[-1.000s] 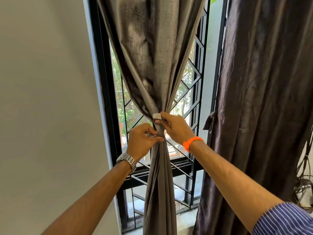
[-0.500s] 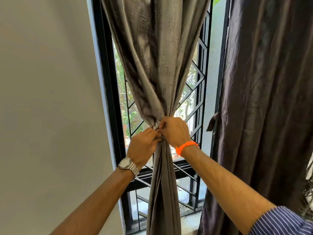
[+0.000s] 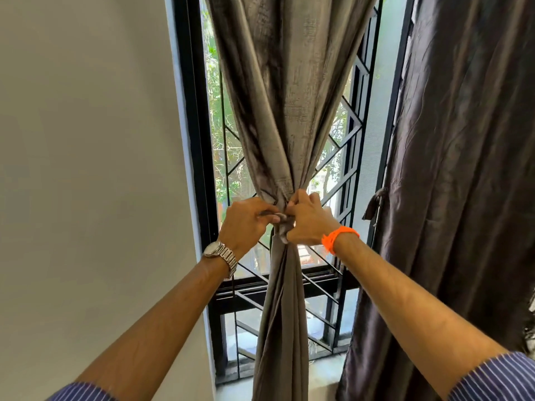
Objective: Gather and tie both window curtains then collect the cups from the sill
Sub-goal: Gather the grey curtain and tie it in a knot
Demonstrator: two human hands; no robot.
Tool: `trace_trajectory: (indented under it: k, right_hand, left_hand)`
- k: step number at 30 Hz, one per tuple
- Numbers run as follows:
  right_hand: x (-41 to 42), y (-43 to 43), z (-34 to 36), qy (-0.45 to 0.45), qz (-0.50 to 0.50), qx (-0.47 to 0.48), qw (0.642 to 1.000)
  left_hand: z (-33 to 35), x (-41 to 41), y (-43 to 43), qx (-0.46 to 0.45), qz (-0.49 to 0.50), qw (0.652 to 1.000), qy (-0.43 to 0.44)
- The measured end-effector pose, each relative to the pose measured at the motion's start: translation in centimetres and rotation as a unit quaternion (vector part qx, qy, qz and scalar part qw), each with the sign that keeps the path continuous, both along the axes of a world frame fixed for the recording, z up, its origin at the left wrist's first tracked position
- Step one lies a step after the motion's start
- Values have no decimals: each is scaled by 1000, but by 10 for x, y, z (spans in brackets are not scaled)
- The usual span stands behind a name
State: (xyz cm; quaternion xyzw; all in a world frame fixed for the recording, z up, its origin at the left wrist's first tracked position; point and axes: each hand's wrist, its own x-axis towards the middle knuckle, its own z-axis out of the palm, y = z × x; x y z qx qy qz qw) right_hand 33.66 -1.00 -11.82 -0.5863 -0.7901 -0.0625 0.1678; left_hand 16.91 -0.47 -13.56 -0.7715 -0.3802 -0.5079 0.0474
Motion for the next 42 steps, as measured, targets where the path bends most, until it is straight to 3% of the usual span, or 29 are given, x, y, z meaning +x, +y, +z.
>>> trace_trajectory:
  k: [5,11,12,15,18,21,23,27,33,37,42]
  right_hand:
    - [9,9,-2,47,31,6,998]
    - [9,-4,-21,233,134,176,947]
    - [9,-7,-26,223,137,217,940]
    - [10,-13,-38,75,101,365,922]
    - [15,-15,-45,86,100,417,899]
    - [11,-21,-55,293,95,370,877]
    - [6,-27,-62,442,87,323,832]
    - [13,-42,-75,569,79,274,771]
    - [36,-50,-74,584,42,226,778]
    - [36,-46,-70,533,40,217,817]
    - [36,-41,-62,514,44,208,831]
  left_hand:
    - [6,0,2,-45,-17,998,-39]
    - [2,-4,5,-138,-46,985,-91]
    - [1,-4,4,-152,-58,981,-104]
    - [0,-3,1,-174,-98,973,-116]
    - [1,-3,-1,-193,-129,966,-111]
    - [1,1,-2,-236,-159,949,-136]
    - [1,5,-3,-255,-168,941,-145]
    - [0,1,0,-223,-169,949,-144]
    - [-7,-5,2,-159,-145,966,-146]
    - [-6,-4,4,-151,-129,971,-132]
    - [-2,-1,5,-136,-113,976,-125]
